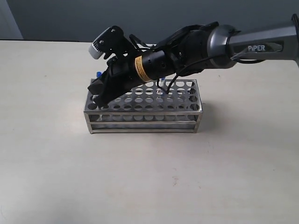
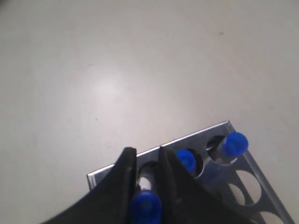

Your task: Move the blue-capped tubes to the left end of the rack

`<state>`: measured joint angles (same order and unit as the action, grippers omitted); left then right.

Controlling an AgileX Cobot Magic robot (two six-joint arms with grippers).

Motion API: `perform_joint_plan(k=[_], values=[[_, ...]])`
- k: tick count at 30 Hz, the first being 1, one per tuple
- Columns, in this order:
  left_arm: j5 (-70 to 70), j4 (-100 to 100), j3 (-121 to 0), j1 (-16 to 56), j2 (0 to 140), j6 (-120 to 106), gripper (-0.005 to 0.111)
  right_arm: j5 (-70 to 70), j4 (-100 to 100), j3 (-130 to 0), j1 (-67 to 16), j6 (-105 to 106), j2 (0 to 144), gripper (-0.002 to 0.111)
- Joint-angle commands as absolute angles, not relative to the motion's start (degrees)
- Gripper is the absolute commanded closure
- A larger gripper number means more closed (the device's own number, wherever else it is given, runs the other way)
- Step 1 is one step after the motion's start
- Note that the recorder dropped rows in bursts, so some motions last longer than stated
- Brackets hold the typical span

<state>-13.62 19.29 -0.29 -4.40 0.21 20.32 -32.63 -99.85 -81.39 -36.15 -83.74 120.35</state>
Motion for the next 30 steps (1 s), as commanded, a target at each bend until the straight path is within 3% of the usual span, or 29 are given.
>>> perform_joint_plan(k=[1, 27, 30], values=[[-13.8, 19.1, -0.1, -3.9, 0.0, 20.4, 0.106, -32.7, -99.9, -82.5, -37.8, -82.5, 121.5, 0.109], [-13.8, 19.1, -0.1, -3.9, 0.0, 20.4, 0.106, -34.4, -99.9, -86.0, -39.4, -82.5, 125.7, 0.109], [-13.8, 19.1, -0.1, -3.9, 0.0, 20.4, 0.106, -36.0, -99.9, -86.0, -39.4, -82.5, 125.7, 0.104]])
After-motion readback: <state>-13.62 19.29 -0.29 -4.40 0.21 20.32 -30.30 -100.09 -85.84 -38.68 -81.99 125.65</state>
